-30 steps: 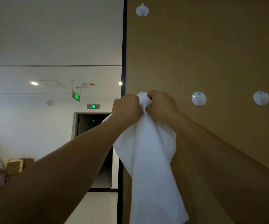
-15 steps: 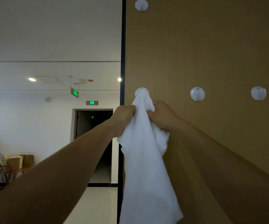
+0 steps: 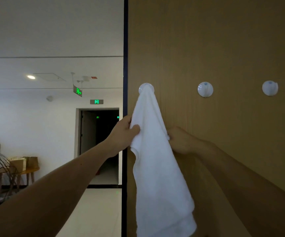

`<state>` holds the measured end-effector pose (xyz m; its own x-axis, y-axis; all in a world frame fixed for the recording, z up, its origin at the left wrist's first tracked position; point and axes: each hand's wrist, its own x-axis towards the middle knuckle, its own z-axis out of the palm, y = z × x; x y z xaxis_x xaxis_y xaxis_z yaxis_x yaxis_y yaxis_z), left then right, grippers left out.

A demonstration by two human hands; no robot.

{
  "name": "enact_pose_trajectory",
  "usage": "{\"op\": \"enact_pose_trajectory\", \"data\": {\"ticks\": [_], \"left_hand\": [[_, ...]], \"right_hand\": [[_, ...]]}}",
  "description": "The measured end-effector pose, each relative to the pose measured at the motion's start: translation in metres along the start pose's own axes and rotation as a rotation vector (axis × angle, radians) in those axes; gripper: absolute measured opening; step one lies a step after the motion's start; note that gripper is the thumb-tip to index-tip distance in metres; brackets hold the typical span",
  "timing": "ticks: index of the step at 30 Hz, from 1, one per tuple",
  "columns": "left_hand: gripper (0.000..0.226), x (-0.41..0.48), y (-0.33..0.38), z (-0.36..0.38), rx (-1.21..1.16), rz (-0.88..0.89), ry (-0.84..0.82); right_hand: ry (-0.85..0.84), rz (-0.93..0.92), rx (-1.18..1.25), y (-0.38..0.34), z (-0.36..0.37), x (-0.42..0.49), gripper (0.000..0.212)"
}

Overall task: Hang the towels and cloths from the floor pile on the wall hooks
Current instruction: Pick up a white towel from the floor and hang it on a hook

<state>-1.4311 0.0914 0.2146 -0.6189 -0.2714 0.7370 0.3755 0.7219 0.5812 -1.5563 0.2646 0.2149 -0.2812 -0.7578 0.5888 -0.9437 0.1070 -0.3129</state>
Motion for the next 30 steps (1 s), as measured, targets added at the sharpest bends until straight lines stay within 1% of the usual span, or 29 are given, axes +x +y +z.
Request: {"op": "enact_pose_trajectory", "data": {"ticks": [2, 3, 4, 5, 6, 7, 9, 10, 11, 12, 13, 14, 16, 18, 19, 22, 24, 27, 30], "left_hand": [[0.039, -0.002, 0.006, -0.003, 0.152, 0.014, -0.066], [0.044, -0.002, 0.01, -0.005, 0.199, 0.007, -0.088], [0.043, -0.001, 0.016, -0.008, 0.201, -0.006, -0.095], [0.038, 0.0, 0.022, -0.009, 0.192, -0.009, -0.081], [0.03, 0.002, 0.031, -0.011, 0.217, 0.004, -0.027], [0.027, 0.005, 0.038, -0.013, 0.297, 0.039, 0.064], [0.043, 0.013, 0.051, -0.017, 0.471, 0.094, 0.287], [0.05, 0.017, 0.056, -0.017, 0.508, 0.109, 0.368], [0.054, 0.021, 0.059, -0.016, 0.523, 0.123, 0.403], [0.055, 0.024, 0.06, -0.012, 0.527, 0.135, 0.394], [0.054, 0.026, 0.06, -0.008, 0.516, 0.149, 0.361], [0.051, 0.028, 0.059, -0.003, 0.493, 0.16, 0.322], [0.044, 0.03, 0.055, 0.004, 0.439, 0.133, 0.251], [0.037, 0.028, 0.048, 0.007, 0.377, 0.105, 0.203], [0.034, 0.025, 0.043, 0.006, 0.333, 0.102, 0.187], [0.028, 0.017, 0.031, 0.005, 0.193, 0.067, 0.167], [0.033, 0.013, 0.025, 0.009, 0.231, 0.06, 0.171], [0.039, 0.008, 0.021, 0.019, 0.312, 0.148, 0.24], [0.059, 0.001, 0.02, 0.021, 0.474, 0.232, 0.314]], "right_hand": [[-0.121, 0.05, -0.072, 0.001, -0.008, -0.004, 0.023], [-0.181, 0.096, -0.093, 0.0, -0.014, -0.006, 0.02], [-0.22, 0.149, -0.115, -0.002, -0.02, -0.007, 0.018], [-0.226, 0.189, -0.16, -0.004, -0.028, -0.008, 0.027], [-0.188, 0.195, -0.227, -0.007, -0.036, -0.008, 0.039], [-0.105, 0.176, -0.297, -0.011, -0.043, -0.006, 0.049], [0.144, 0.093, -0.349, -0.024, -0.05, -0.002, 0.056], [0.283, 0.046, -0.306, -0.03, -0.05, 0.003, 0.054], [0.4, 0.001, -0.22, -0.034, -0.048, 0.009, 0.051], [0.471, -0.019, -0.127, -0.04, -0.045, 0.016, 0.05], [0.495, -0.017, -0.053, -0.045, -0.041, 0.023, 0.051], [0.48, -0.006, -0.013, -0.049, -0.037, 0.03, 0.05], [0.395, 0.007, 0.008, -0.052, -0.026, 0.04, 0.042], [0.322, -0.003, 0.089, -0.049, -0.015, 0.042, 0.037], [0.317, -0.006, 0.146, -0.045, -0.011, 0.041, 0.036], [0.401, 0.051, 0.244, -0.033, -0.005, 0.036, 0.03], [0.404, 0.079, 0.202, -0.029, -0.002, 0.034, 0.028], [0.435, 0.015, 0.11, -0.029, 0.008, 0.03, 0.026], [0.535, -0.011, 0.082, -0.029, 0.011, 0.023, 0.032]]}}
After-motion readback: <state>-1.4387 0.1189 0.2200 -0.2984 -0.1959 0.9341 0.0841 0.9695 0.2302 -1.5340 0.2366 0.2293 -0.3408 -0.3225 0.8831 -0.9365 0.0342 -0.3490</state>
